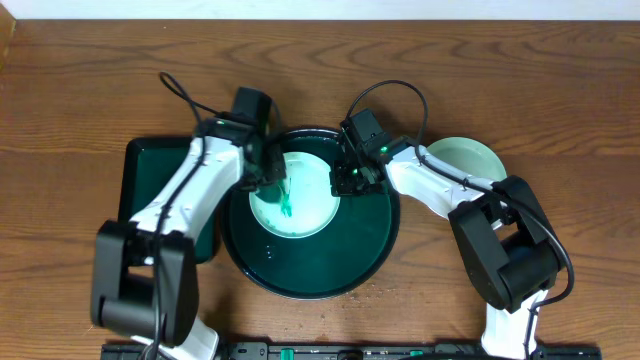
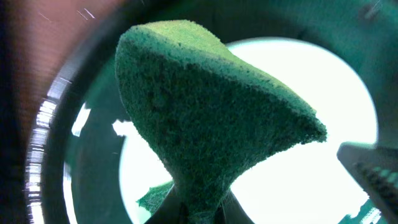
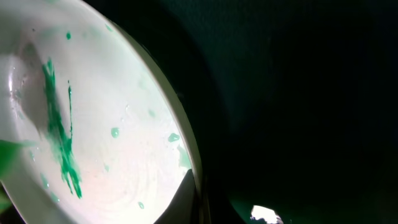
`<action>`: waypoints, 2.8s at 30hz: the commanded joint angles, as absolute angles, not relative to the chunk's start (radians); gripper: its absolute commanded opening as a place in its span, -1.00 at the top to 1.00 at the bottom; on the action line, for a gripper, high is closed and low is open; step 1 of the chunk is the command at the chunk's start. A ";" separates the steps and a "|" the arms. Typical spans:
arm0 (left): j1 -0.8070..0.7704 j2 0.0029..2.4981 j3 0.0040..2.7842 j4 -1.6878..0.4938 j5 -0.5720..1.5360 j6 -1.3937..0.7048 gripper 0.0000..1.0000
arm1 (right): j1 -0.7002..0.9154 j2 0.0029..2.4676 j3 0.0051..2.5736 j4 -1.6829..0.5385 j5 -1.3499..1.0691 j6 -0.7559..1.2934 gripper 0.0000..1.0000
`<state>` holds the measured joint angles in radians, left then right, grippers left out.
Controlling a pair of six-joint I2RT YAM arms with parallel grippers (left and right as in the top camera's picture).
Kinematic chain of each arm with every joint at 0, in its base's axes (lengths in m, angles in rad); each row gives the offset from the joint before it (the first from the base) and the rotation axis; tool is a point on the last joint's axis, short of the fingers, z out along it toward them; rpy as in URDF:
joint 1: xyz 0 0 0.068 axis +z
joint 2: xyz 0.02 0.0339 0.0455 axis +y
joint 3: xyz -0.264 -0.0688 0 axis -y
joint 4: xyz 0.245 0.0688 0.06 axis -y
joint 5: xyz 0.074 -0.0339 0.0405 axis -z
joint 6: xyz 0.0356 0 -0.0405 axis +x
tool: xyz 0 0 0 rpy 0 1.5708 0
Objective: Clean dirty plates on tray and stack at the side
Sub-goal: 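Scrub the held plate with the green sponge in the left gripper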
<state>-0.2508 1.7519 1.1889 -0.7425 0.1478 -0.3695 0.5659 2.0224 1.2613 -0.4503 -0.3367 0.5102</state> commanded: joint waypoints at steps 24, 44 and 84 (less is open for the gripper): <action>-0.275 1.968 1.181 -0.559 0.304 -0.340 0.85 | 0.568 2.048 1.281 -0.445 -0.326 0.522 0.98; -0.301 1.967 1.215 -0.881 0.598 -0.139 0.85 | 0.562 2.048 1.281 -0.444 -0.330 0.519 0.98; -0.208 1.967 1.222 -0.945 0.683 0.150 0.86 | 0.562 2.048 1.281 -0.450 -0.349 0.507 0.98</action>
